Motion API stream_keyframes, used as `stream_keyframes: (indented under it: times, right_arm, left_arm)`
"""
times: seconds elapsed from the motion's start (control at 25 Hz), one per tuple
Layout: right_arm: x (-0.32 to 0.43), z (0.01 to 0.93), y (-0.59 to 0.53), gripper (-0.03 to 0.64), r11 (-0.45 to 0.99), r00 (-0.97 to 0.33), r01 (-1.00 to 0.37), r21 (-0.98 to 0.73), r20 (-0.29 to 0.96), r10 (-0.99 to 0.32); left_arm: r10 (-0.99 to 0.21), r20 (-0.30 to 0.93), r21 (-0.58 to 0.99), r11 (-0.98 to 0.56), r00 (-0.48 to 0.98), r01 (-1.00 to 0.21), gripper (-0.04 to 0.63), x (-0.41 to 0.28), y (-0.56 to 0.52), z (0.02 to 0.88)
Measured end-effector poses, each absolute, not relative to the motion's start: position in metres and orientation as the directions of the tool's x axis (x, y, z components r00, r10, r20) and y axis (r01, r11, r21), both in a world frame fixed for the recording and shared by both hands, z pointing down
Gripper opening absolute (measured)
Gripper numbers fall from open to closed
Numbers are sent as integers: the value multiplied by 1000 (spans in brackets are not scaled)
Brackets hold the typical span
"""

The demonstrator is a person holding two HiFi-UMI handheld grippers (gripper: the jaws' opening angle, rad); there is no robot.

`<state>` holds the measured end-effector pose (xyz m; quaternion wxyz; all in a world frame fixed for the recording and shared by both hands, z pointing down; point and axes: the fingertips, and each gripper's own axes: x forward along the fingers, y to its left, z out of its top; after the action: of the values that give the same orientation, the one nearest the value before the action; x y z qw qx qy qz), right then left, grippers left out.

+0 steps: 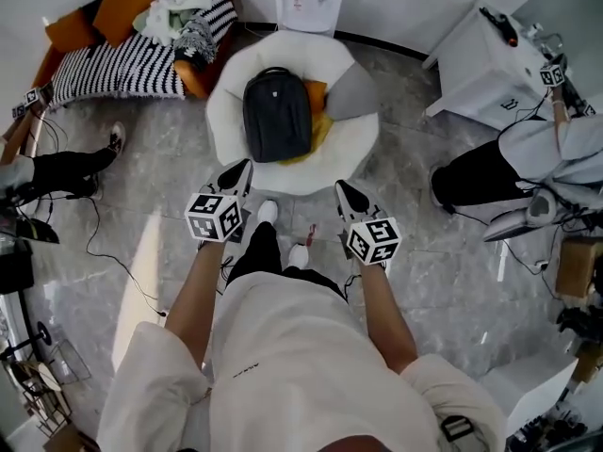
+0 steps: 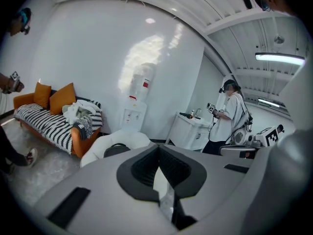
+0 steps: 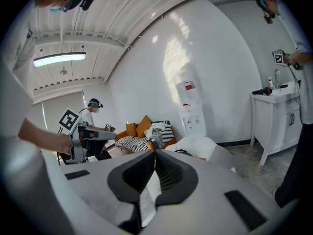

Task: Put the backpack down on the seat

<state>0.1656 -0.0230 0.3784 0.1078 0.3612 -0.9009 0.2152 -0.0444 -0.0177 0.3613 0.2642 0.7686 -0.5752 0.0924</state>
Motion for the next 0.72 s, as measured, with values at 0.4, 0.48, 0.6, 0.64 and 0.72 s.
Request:
stream_keyframes:
  times: [0.4, 0.48, 0.6, 0.64, 0.72]
  right_arm:
    - [182, 348, 5, 25, 670, -733, -680, -297, 299, -611]
    - [184, 342, 5, 25, 672, -732, -681, -291, 288, -617]
    - [187, 332, 2, 25, 673, -731, -682, -286, 265, -628]
    - [186, 329, 2, 25, 677, -734, -679, -284, 261, -626]
    - [184, 325, 4, 25, 690, -743, -669, -275, 260, -617]
  left_arm:
    - [-864, 418, 287, -166, 280, -943, 17, -43, 37, 331]
    - [-870, 407, 291, -166, 279, -942, 17, -47, 42, 326]
    - [-879, 387, 288, -172, 279, -942, 17, -51, 42, 316]
    - [-880, 382, 283, -179, 282, -942, 17, -52, 42, 313]
    - [-882, 369, 273, -198, 292, -941, 17, -51, 40, 305]
